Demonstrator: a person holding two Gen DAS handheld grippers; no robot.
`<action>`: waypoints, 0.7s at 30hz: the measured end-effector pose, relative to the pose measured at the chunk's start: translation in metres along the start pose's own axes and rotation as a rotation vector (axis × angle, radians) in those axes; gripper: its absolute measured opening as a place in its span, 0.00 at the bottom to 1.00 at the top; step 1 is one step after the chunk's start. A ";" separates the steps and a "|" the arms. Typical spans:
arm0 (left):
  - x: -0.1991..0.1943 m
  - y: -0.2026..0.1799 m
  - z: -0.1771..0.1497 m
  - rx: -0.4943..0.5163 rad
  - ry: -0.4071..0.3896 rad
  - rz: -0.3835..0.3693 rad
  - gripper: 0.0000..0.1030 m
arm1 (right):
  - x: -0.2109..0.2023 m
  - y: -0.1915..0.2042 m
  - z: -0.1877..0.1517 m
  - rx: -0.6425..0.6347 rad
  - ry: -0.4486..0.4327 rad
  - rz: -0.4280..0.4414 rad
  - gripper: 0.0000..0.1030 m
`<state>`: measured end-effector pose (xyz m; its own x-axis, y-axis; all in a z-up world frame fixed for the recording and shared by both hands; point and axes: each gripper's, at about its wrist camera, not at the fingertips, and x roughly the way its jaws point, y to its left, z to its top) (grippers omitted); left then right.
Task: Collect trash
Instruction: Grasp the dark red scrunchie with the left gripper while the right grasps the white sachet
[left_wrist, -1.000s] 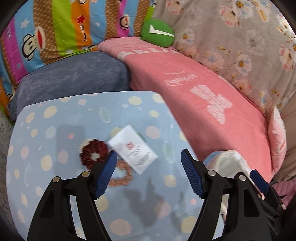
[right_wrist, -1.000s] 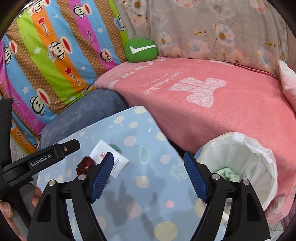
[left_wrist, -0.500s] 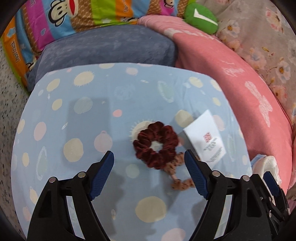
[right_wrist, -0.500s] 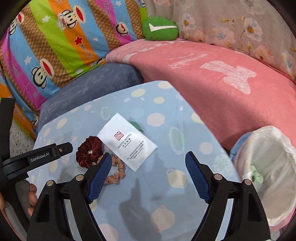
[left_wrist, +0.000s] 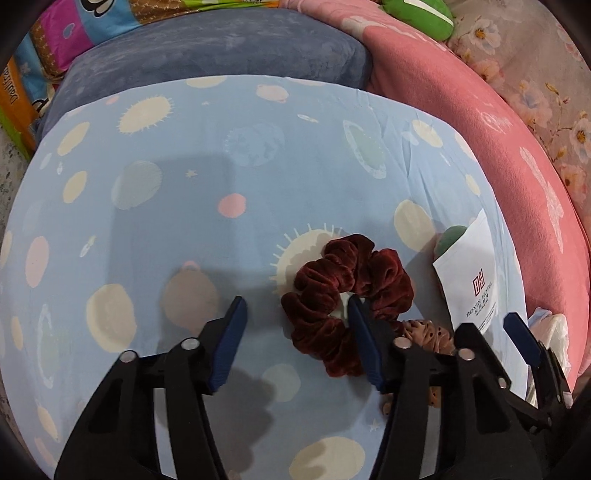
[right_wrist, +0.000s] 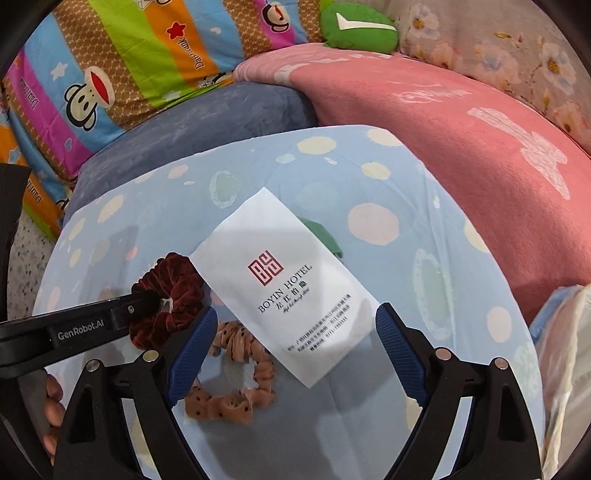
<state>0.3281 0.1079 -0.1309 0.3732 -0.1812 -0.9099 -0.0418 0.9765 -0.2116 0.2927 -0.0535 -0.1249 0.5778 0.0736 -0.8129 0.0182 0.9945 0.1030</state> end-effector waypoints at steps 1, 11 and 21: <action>0.003 -0.001 0.000 0.005 0.007 -0.005 0.41 | 0.004 0.001 0.001 -0.005 0.010 -0.003 0.82; 0.004 -0.004 0.003 0.023 0.011 -0.039 0.18 | 0.018 -0.010 0.001 0.037 0.049 0.025 0.62; -0.035 -0.022 -0.002 0.047 -0.048 -0.069 0.16 | -0.026 -0.029 0.002 0.116 -0.005 0.077 0.08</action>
<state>0.3146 0.0923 -0.0952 0.4174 -0.2435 -0.8755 0.0290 0.9665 -0.2550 0.2791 -0.0847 -0.1053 0.5849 0.1484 -0.7974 0.0676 0.9708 0.2303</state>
